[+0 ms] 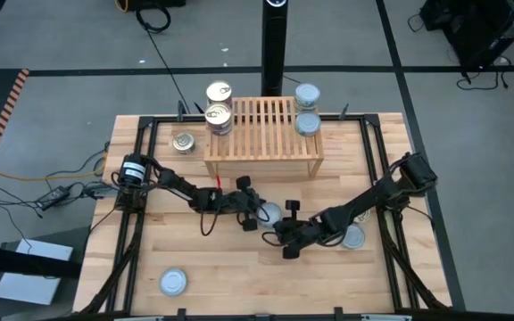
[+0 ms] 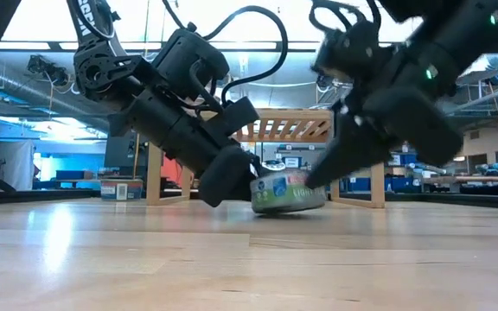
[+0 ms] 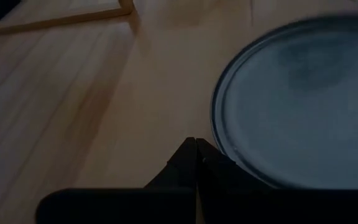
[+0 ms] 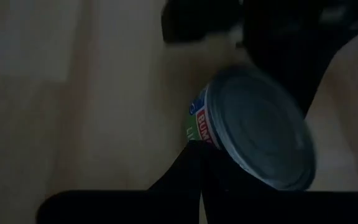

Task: Stack canned seafood by type on shelf
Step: Stack the green tuna can on top of the other green tuna can on the shelf

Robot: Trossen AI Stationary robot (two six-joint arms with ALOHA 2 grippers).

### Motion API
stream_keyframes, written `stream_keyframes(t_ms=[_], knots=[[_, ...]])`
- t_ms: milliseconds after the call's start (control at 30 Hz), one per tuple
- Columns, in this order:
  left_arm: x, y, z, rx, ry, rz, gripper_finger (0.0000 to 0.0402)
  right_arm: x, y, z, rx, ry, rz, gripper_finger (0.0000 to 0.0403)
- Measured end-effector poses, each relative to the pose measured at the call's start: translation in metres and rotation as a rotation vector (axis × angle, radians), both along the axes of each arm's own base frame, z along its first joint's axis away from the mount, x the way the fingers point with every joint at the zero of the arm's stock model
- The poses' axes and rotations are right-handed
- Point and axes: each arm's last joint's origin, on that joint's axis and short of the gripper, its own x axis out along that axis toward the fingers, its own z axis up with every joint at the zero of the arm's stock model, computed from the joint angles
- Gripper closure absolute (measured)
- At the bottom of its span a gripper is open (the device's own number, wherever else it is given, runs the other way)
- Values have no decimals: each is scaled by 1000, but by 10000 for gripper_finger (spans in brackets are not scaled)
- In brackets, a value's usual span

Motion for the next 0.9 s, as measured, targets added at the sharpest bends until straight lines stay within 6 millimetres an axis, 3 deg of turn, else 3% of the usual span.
stream_keyframes(t_ms=[233,900], knots=[[0,-4,0,-1,0,-44,398,11,3,26,-9,-64,14,394],[-2,-25,2,57,6,-145,398,15,-6,32,6,-85,2,394]])
